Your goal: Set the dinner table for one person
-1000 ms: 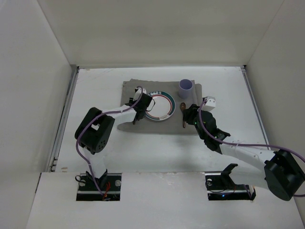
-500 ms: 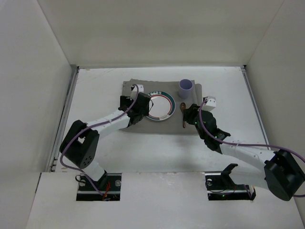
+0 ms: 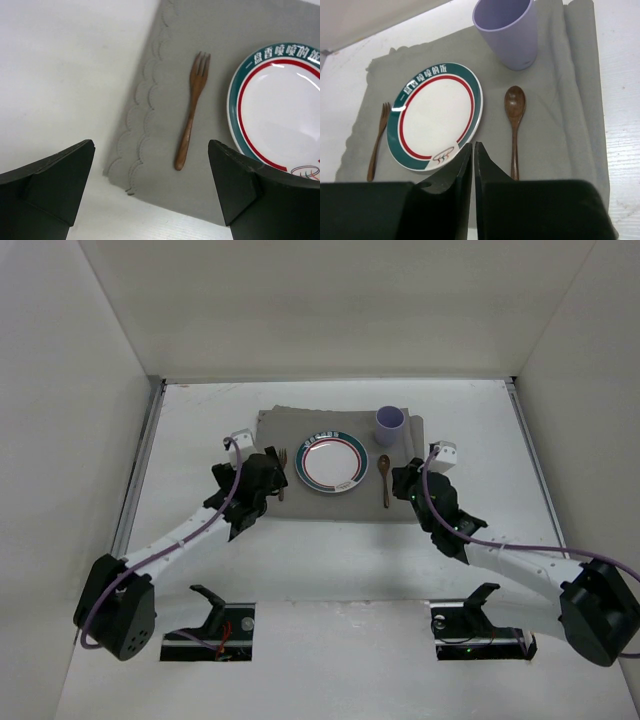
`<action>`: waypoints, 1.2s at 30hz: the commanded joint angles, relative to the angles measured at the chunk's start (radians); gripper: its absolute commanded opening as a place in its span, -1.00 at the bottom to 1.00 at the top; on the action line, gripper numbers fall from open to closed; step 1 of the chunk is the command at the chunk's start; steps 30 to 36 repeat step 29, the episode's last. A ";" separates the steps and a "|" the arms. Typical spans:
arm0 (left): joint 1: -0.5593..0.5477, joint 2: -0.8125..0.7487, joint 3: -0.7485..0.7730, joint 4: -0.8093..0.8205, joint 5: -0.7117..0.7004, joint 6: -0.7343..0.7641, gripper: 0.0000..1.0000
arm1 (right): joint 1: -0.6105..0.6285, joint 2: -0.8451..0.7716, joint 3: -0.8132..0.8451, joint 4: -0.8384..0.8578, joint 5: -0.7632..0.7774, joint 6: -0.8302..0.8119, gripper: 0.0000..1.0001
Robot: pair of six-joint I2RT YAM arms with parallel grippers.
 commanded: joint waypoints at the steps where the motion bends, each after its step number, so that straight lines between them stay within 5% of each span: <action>1: 0.038 -0.085 -0.056 -0.025 -0.010 -0.131 1.00 | -0.010 -0.028 -0.007 0.039 0.014 0.021 -0.66; 5: 0.075 -0.168 -0.104 -0.181 -0.017 -0.251 1.00 | -0.051 -0.036 -0.038 0.073 0.021 0.044 -0.12; 9: 0.099 -0.279 -0.171 -0.277 -0.042 -0.317 1.00 | -0.142 -0.074 -0.094 0.091 0.029 0.121 0.12; 16: 0.196 -0.378 -0.235 -0.286 -0.037 -0.339 1.00 | -0.280 -0.173 -0.147 0.044 0.011 0.212 0.19; 36: 0.204 -0.349 -0.227 -0.275 -0.043 -0.311 1.00 | -0.298 -0.134 -0.136 0.038 0.015 0.201 0.21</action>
